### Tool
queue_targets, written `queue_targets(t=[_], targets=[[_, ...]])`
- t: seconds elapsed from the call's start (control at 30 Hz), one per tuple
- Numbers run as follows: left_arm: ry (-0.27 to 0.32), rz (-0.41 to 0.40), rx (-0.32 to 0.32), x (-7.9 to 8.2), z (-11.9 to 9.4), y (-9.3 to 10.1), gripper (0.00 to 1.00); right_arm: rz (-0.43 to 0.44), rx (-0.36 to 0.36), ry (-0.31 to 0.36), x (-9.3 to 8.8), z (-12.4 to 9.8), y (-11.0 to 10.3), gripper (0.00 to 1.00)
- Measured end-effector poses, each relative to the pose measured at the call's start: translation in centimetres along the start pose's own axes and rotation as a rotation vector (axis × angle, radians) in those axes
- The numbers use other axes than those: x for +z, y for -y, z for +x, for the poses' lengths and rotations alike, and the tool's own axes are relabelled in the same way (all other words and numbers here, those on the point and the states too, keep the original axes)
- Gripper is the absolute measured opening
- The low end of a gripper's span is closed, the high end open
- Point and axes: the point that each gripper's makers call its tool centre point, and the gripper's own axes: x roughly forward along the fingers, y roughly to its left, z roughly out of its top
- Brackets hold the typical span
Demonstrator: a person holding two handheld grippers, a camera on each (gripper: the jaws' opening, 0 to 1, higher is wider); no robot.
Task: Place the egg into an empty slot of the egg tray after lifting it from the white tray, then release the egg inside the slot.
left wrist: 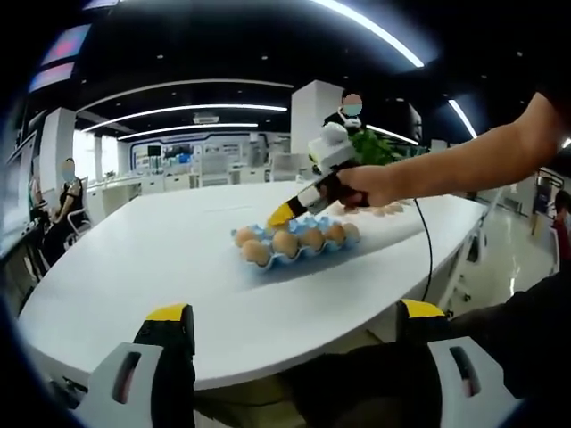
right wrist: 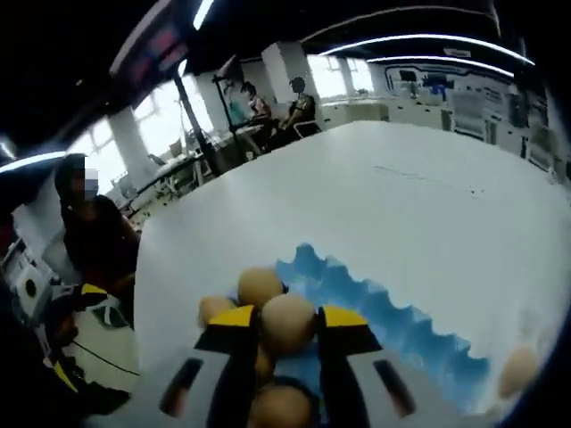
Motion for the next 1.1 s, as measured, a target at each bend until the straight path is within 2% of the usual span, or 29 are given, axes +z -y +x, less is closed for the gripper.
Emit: queue_targets(t=[0.1,0.3,0.53,0.7,0.77,0.8,0.9,1.0,1.03,1.1], targets=[[0.002,-0.002,0.0,0.0,-0.2,0.1,0.95,-0.073,-0.008,-0.033,-0.2,0.5,-0.1,0.26],[-0.001,-0.004,-0.002,-0.3,-0.2,0.2,0.95,-0.062,-0.015,-0.039,-0.1,0.8,-0.1,0.24],[-0.001,-0.005,-0.001,-0.4,-0.3,0.4,0.95,-0.085,0.003,0.039,1.4,-0.1,-0.8,0.22],[0.001,-0.005,-0.002,-0.3,-0.2,0.5,0.95,-0.086,0.015,0.069,1.4,-0.5,-0.2,0.22],[0.001,-0.002,-0.003,-0.3,-0.2,0.6,0.95,-0.089,0.035,0.099,1.5,-0.9,-0.5,0.22],[0.001,0.0,-0.004,-0.2,-0.3,0.6,0.95,-0.046,0.093,0.144,1.9,-1.6,-1.1,0.22],[0.002,0.0,-0.001,-0.3,-0.3,0.5,0.95,-0.05,0.083,0.189,2.0,-3.0,-0.1,0.22],[-0.008,-0.001,-0.005,-0.6,-0.1,0.5,0.95,-0.027,0.104,0.241,1.8,-4.9,0.7,0.22],[-0.011,0.003,-0.006,-0.6,-0.1,0.5,0.95,-0.005,0.117,0.295,2.0,-5.9,0.9,0.22],[-0.005,0.008,-0.009,-0.3,0.0,0.5,0.95,0.063,0.152,0.334,1.9,-7.2,1.1,0.22]])
